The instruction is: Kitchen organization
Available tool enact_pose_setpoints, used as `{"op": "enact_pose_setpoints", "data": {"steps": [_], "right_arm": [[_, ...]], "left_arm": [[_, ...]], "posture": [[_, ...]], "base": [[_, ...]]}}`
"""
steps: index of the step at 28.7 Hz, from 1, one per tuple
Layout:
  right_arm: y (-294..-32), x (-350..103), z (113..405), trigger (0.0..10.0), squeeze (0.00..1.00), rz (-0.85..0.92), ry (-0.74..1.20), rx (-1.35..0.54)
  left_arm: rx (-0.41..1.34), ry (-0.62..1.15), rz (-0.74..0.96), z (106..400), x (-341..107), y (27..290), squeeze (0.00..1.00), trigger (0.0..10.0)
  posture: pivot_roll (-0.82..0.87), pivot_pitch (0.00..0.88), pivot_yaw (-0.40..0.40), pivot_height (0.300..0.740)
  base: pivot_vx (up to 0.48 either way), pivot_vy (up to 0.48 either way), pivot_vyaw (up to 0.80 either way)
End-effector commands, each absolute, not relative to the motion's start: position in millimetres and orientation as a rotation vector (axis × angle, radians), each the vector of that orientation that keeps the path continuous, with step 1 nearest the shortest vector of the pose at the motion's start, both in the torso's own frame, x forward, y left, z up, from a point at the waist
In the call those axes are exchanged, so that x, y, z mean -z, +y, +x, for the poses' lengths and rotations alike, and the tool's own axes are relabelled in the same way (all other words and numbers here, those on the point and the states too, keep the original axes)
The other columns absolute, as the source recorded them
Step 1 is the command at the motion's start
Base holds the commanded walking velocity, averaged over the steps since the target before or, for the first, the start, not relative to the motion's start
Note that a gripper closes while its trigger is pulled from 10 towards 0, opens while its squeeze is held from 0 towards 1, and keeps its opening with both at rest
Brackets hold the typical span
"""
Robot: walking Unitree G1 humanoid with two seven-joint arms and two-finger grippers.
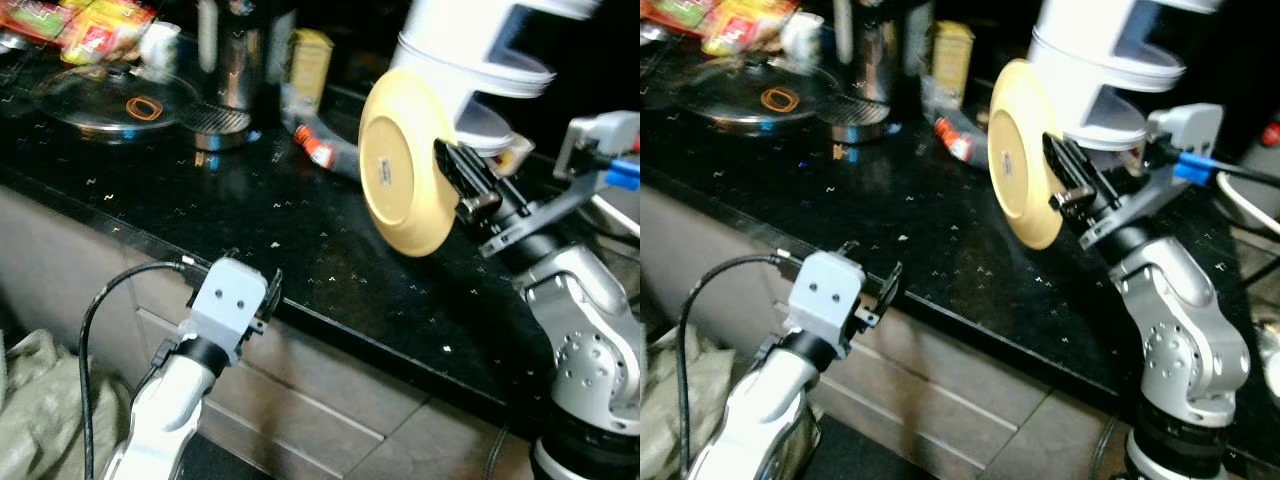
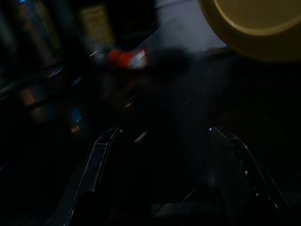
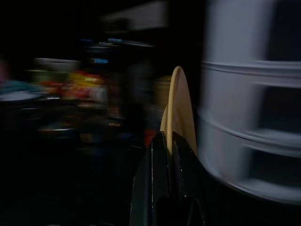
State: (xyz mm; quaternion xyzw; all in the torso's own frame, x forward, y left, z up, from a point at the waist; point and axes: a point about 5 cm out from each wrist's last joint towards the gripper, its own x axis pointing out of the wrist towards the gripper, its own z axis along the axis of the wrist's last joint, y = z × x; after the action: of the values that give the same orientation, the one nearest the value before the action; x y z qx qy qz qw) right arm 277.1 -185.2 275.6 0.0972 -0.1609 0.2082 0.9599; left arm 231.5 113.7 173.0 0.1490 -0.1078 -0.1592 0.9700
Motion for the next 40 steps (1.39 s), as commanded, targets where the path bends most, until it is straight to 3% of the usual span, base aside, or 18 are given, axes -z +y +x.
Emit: {"op": "enact_pose_setpoints", "data": {"steps": [1, 8, 17, 27, 40], "right_arm": [[-195, -281, 277, 10.0, 0.0, 0.2, -0.361, -0.369], [-203, -281, 281, 10.0, 0.0, 0.214, -0.359, -0.296], [-212, -280, 287, 10.0, 0.0, 0.177, -0.347, -0.19], [-211, -278, 292, 10.0, 0.0, 0.094, -0.351, -0.125], [-187, -264, 294, 10.0, 0.0, -0.006, -0.288, -0.176]], "left_arm": [[0.341, -0.241, 0.276, 231, -179, 108, 0.0, 10.0], [0.376, -0.396, 0.263, 230, -215, 87, 0.0, 10.0], [0.32, -0.365, 0.23, 237, -212, 96, 0.0, 10.0], [0.259, -0.33, 0.208, 244, -212, 105, 0.0, 10.0], [0.229, -0.297, 0.168, 250, -209, 110, 0.0, 10.0]], "posture": [[0.11, 0.015, -0.18, 0.74], [0.1, 0.023, -0.187, 0.74], [0.1, 0.027, -0.191, 0.74], [0.11, 0.029, -0.196, 0.74], [0.11, 0.037, -0.192, 0.74]], "base": [[0.0, 0.0, -0.8], [0.0, 0.0, -0.8], [0.0, 0.0, -0.8], [0.0, 0.0, 0.0], [0.0, -0.394, 0.0]]}}
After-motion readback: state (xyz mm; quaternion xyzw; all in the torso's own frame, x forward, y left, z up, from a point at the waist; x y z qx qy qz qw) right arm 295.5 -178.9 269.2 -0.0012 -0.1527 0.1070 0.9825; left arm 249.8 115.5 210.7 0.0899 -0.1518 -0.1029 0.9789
